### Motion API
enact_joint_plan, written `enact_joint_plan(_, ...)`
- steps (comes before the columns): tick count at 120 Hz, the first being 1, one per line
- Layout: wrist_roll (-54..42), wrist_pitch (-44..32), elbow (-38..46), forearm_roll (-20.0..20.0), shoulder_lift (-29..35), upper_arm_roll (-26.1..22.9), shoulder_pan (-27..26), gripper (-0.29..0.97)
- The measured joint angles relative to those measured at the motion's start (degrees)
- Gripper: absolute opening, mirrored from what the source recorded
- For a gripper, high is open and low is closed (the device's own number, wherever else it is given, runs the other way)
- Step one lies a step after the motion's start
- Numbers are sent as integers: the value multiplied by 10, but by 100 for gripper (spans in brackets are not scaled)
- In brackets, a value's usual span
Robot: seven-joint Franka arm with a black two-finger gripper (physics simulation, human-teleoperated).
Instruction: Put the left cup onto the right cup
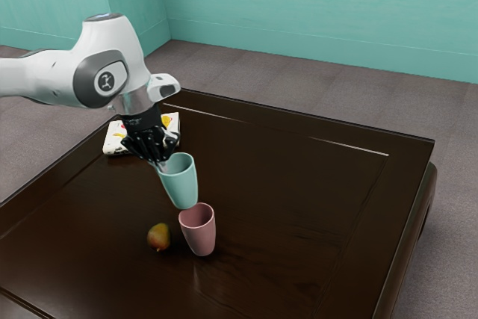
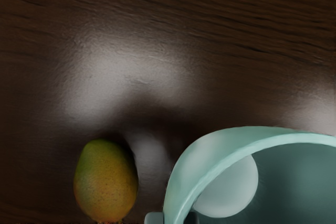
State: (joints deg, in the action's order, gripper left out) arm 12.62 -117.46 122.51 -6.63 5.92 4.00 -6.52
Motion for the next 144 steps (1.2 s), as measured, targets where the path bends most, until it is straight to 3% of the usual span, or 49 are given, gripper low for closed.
enact_joint_plan(40, 5, -4, 12, 1, 11, -26, -5, -11)
enact_joint_plan(85, 8, -6, 15, 2, -24, -29, -9, -10)
enact_joint_plan(107, 7, -6, 15, 0, -24, -29, -14, 28)
enact_joint_plan(123, 6, -2, -1, 0, -18, -29, -14, 45)
enact_joint_plan(144, -2, 76, -160, 6, -33, -26, -7, 57)
